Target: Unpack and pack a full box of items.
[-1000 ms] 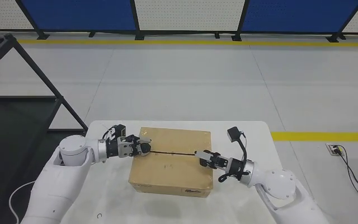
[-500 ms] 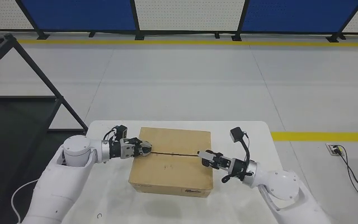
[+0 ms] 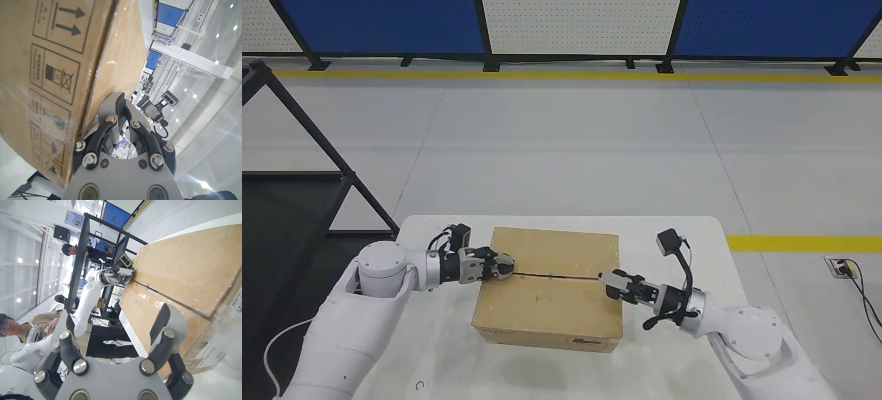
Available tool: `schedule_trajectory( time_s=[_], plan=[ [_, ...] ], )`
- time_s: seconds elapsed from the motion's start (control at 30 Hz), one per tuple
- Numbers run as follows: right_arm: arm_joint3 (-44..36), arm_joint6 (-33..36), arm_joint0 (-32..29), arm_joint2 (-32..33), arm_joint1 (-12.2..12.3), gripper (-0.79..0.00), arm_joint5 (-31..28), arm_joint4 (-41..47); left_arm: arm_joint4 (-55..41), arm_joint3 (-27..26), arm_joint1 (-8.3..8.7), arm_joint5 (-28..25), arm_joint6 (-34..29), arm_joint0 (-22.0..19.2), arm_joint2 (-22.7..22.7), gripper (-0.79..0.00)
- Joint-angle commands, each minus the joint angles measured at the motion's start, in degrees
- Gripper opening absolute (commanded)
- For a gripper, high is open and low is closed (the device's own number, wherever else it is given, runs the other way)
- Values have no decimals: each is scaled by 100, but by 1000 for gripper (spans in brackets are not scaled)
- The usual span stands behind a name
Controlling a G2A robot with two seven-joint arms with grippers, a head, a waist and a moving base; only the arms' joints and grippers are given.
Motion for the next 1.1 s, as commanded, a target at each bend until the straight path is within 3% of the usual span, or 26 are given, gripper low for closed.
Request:
schedule_trajectory(
  time_s=[0.0, 0.3, 0.57, 0.67, 1.07],
  plan=[
    [11, 8, -10, 5, 2, 0, -10, -4, 7, -11, 2, -5, 15, 2, 6, -785],
    [54, 194, -62, 98, 37, 0, -209, -111, -48, -35, 0, 8, 116, 24, 14, -785],
    [-1, 393, -576, 722, 183, 0, -570, -279, -73, -43, -2, 1, 138, 29, 13, -785],
    [-62, 190, -830, 1022, 248, 0, -154, -648, -73, -43, -2, 1, 138, 29, 13, -785],
    [-66, 160, -845, 1024, 246, 0, -156, -619, -73, -43, -2, 1, 138, 29, 13, -785]
  ],
)
